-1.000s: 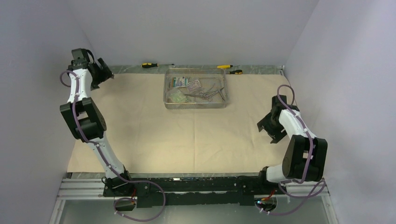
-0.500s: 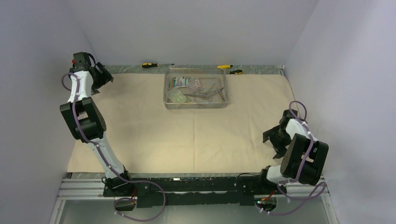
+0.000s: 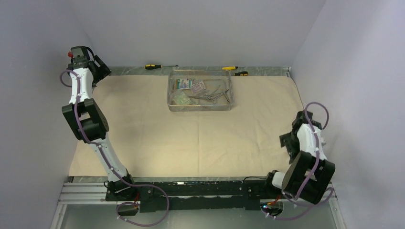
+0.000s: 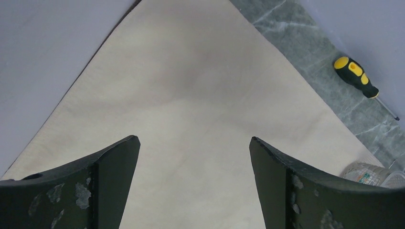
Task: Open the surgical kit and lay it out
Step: Smooth out the surgical kit at the center of the board.
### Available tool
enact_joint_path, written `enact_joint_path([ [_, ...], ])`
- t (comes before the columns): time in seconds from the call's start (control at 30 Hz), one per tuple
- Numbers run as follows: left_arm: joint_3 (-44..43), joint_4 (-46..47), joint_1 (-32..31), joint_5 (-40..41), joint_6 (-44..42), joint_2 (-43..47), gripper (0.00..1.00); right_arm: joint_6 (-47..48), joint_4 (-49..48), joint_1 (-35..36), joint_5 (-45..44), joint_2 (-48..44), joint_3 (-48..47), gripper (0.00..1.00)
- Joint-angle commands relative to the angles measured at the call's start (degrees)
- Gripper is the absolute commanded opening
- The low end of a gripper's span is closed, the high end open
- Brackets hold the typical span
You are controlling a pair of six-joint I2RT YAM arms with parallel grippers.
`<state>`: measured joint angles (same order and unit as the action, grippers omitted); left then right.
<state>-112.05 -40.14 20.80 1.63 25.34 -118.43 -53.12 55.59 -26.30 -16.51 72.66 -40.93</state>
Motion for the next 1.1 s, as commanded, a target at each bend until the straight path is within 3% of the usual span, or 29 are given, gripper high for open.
enact_joint_path([
  [0.0,-4.65,-0.5,-0.06,0.81,0.32,-1.33,0.91,3.34,0.85,3.62,-4.2,-6.42,-13.18,0.91],
  [0.23,-3.34,1.16,-0.1,-2.45,0.38,-0.13,0.94,8.4,-1.17,14.68,-1.95,-0.08,-29.84,0.92],
  [0.4,1.72,2.85,-0.07,-4.52,2.86,2.21,0.97,12.83,-3.02,19.06,-0.23,5.53,-35.38,0.94],
  [0.53,7.86,3.4,-0.1,-3.51,5.38,5.43,0.98,15.83,-5.46,19.54,2.31,8.24,-35.77,0.94],
  [0.83,26.74,-2.4,-0.78,-1.8,19.58,12.95,0.88,19.32,-6.61,19.45,3.7,19.79,-34.05,0.91],
  [1.07,34.78,-9.52,-0.94,3.63,21.08,21.42,0.89,20.53,-8.87,17.85,7.89,23.29,-33.27,0.91],
])
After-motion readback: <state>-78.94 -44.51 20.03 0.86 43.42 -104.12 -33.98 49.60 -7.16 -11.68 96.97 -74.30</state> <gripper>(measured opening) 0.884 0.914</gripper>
